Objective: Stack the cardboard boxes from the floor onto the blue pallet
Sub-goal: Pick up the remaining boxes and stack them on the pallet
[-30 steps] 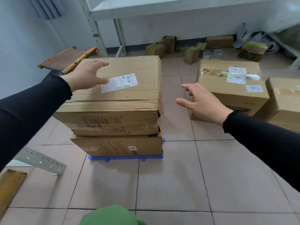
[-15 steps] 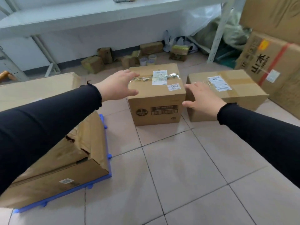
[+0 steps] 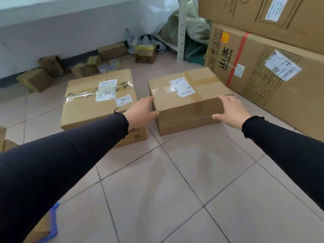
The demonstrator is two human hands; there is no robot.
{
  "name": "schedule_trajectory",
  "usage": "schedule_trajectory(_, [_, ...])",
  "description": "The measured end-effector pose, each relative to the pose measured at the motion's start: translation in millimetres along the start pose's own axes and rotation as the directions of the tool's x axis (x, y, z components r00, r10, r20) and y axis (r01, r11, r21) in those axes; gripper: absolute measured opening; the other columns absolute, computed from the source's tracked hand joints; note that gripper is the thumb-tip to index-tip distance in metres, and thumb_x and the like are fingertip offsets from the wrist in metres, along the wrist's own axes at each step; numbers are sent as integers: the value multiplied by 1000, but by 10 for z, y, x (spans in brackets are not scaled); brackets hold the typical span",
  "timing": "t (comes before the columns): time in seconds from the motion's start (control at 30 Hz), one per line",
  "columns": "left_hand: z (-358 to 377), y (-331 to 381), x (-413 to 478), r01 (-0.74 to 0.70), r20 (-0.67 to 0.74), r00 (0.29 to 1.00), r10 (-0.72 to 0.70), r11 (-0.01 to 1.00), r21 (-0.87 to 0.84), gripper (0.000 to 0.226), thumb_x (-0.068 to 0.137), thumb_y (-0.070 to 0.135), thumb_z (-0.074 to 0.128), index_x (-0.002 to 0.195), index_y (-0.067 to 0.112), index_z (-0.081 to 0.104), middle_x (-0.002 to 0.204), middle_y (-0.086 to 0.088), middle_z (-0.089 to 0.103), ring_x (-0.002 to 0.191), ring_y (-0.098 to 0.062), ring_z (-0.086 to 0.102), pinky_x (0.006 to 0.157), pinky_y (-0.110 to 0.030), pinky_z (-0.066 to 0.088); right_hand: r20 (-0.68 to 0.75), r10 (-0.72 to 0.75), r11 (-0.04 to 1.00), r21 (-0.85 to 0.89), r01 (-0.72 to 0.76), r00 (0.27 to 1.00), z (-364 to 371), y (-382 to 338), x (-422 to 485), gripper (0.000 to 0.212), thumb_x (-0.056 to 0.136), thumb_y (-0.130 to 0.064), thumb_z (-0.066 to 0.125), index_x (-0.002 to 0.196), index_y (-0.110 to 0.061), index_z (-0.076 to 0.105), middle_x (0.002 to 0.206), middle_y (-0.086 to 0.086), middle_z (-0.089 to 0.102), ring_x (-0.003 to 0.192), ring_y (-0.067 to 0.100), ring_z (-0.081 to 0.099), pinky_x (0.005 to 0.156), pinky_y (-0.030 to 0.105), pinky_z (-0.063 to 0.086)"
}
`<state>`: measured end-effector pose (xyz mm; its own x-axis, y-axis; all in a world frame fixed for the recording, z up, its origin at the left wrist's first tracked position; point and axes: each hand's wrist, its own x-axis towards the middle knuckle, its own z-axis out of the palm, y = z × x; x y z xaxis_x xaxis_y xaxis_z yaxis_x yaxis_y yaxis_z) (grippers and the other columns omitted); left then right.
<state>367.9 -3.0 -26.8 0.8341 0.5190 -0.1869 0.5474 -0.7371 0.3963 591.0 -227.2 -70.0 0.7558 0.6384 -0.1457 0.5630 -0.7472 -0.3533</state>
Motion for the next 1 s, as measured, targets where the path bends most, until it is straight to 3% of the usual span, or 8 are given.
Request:
schedule_trajectory(0.1, [202,87,285,105,-4,994,-107,978,-180,67,105,26,56,162,9,24,163,-8,37,146,-25,39,103,-23,31,-17,79,995,70,-78,997,38,378,267,100,93,-33,74,166,-9,11,171,15,23,156,37,27,121,51,32])
schedule_trajectory(0.23, [449,34,626,220,14,973,-232,901,-375,67,105,31,55,161,12,23,158,-6,44,138,-25,48,93,-24,35,11,196,968,159,-196,980,146,714,592,109,95,-32,74,167,-11,-5,173,13,20,151,36,38,115,48,42])
schedule_trajectory(0.37, [644,-60,883,292,35,947,-320,808,-511,74,103,38,56,162,12,19,157,-4,46,137,-23,50,103,-32,42,65,234,936,256,-243,970,295,868,866,108,93,-33,75,168,-15,-1,171,13,27,146,39,45,111,49,46])
schedule_trajectory(0.47, [737,-63,1033,305,50,934,-354,717,-627,67,102,36,59,157,15,27,148,-3,51,126,-21,54,103,-31,43,91,217,891,390,-235,972,411,860,1030,100,91,-29,79,165,-12,14,165,14,39,145,37,46,113,46,41])
schedule_trajectory(0.6, [808,-72,1154,303,111,916,-386,484,-821,70,102,30,61,159,24,21,145,-3,53,125,-23,55,112,-43,43,136,249,696,663,-275,959,531,759,1150,111,89,-28,81,166,-23,1,170,13,27,153,35,33,120,51,32])
schedule_trajectory(0.67, [820,-100,1172,269,99,921,-376,433,-860,69,103,26,60,159,26,20,144,-2,53,129,-25,54,115,-47,40,94,258,633,736,-242,962,562,706,1180,109,89,-28,80,165,-25,1,171,11,24,154,34,30,121,51,29])
schedule_trajectory(0.8, [643,-63,1137,165,33,944,-330,382,-909,74,103,22,59,161,30,15,144,2,53,132,-22,52,118,-45,36,-42,228,599,794,-107,973,471,593,1209,105,89,-31,81,163,-27,7,171,11,22,156,28,27,122,49,27])
schedule_trajectory(1.0, [-162,166,864,-96,-206,944,-257,382,-919,74,104,15,58,161,31,15,134,8,58,121,-14,60,106,-39,50,-295,168,512,841,173,941,-80,52,1077,106,81,-42,85,160,-19,18,162,2,40,145,16,43,123,41,34])
